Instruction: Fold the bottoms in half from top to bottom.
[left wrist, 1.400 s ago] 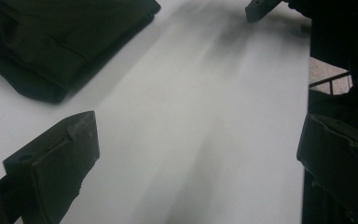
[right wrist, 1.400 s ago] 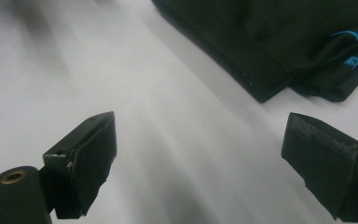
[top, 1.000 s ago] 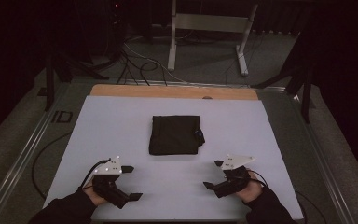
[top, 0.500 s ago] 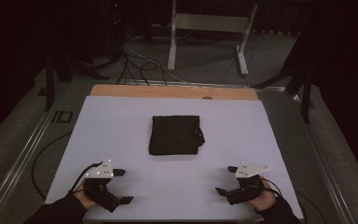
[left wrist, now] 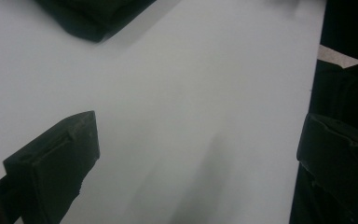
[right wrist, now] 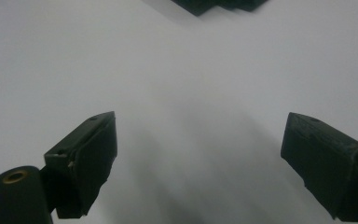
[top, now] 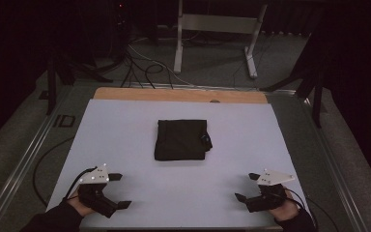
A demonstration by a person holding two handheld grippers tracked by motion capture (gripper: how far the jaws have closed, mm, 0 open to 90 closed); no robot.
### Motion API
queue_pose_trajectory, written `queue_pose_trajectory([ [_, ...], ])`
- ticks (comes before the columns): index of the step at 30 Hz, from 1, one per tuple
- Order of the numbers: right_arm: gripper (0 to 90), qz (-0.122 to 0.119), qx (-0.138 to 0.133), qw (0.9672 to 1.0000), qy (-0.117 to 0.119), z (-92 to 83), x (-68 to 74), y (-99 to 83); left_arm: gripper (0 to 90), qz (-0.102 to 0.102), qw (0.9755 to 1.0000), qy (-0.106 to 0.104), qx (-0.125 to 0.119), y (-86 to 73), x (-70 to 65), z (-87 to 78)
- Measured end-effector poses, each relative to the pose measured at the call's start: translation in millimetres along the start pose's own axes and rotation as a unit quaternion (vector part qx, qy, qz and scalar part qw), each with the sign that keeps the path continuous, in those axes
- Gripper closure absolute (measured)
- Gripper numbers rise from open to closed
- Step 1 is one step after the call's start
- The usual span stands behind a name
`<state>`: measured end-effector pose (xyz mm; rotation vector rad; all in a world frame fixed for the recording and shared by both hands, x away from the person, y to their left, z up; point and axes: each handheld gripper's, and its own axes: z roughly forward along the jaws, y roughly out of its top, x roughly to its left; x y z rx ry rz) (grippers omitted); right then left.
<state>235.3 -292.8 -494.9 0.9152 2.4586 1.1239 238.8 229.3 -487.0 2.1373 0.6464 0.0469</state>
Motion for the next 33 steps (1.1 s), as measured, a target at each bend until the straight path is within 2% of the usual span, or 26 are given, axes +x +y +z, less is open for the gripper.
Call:
queue_pose_trajectory([
  [2,10.8,0.0,0.0,1.0,0.0,0.0,0.0,0.0,0.0,0.001,1.0,0.005,-0.001,-0.8,1.1,-0.9],
  [4,10.9,0.002,0.002,1.0,0.0,1.3,0.2,0.3,0.0,-0.01,0.9999,0.01,-0.005,-4.2,4.7,-1.7],
  [11,10.9,0.002,0.001,1.0,0.001,3.8,-1.4,0.7,0.0,-0.007,1.0,-0.002,-0.001,-4.6,2.7,2.1],
  [20,10.9,-0.001,0.002,1.0,0.004,6.0,0.1,1.4,0.0,-0.006,0.9999,-0.011,-0.007,-2.4,-1.3,1.6],
  [33,10.9,-0.013,0.007,0.9999,0.008,8.4,3.1,3.0,0.0,-0.003,0.9998,-0.012,-0.014,-1.5,-3.0,2.1],
])
